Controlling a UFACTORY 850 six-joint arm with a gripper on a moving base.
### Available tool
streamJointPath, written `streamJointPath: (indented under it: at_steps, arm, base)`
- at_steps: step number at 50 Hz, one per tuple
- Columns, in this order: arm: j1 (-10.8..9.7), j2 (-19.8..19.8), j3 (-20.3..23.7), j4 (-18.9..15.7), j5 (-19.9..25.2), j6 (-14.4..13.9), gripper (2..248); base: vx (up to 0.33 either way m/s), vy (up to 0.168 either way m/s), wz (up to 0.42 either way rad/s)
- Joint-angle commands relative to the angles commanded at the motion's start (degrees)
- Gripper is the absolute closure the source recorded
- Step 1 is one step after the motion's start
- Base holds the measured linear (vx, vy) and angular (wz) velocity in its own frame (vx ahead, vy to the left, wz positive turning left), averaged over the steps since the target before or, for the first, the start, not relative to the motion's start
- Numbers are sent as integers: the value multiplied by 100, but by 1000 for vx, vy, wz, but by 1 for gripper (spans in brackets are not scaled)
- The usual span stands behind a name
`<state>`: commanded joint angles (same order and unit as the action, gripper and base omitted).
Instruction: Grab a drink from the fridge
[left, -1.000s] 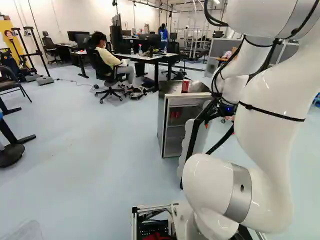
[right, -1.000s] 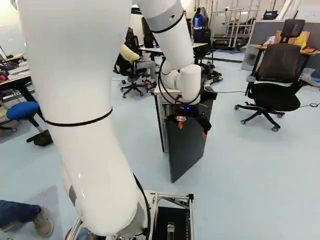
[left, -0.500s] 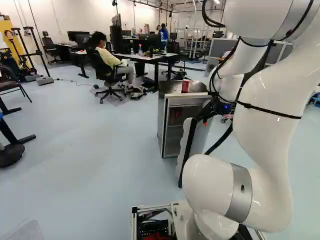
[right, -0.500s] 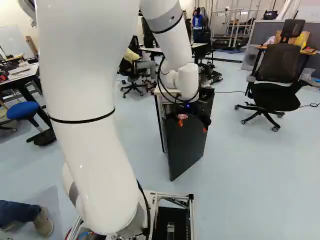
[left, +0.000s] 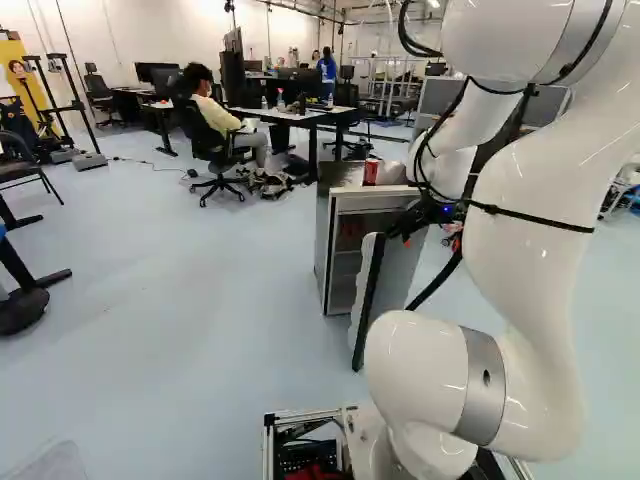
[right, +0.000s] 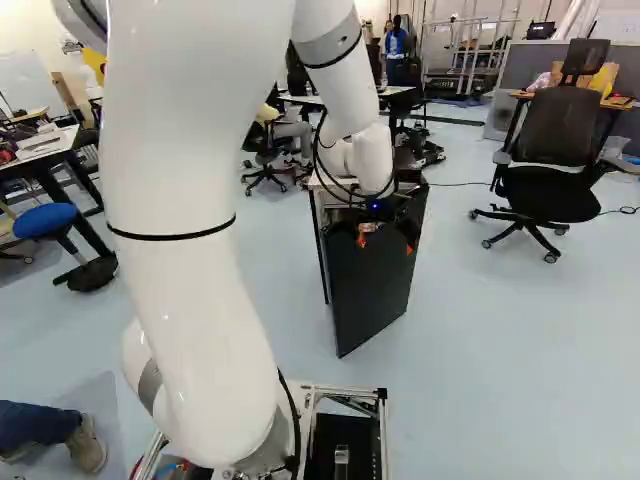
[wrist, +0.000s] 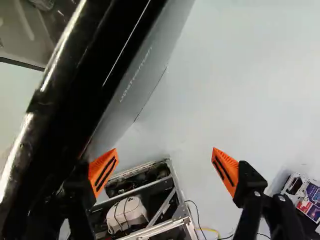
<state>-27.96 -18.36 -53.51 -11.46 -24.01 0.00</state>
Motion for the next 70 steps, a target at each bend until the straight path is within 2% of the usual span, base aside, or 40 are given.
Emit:
streamJointPath:
  at_steps: [41, 70]
  arm:
    - [510, -318, -424, -620, 244, 0, 3]
    - [721, -580, -779, -701, 295, 0, 3]
  base:
    - [0, 0, 0]
    - [0, 0, 0]
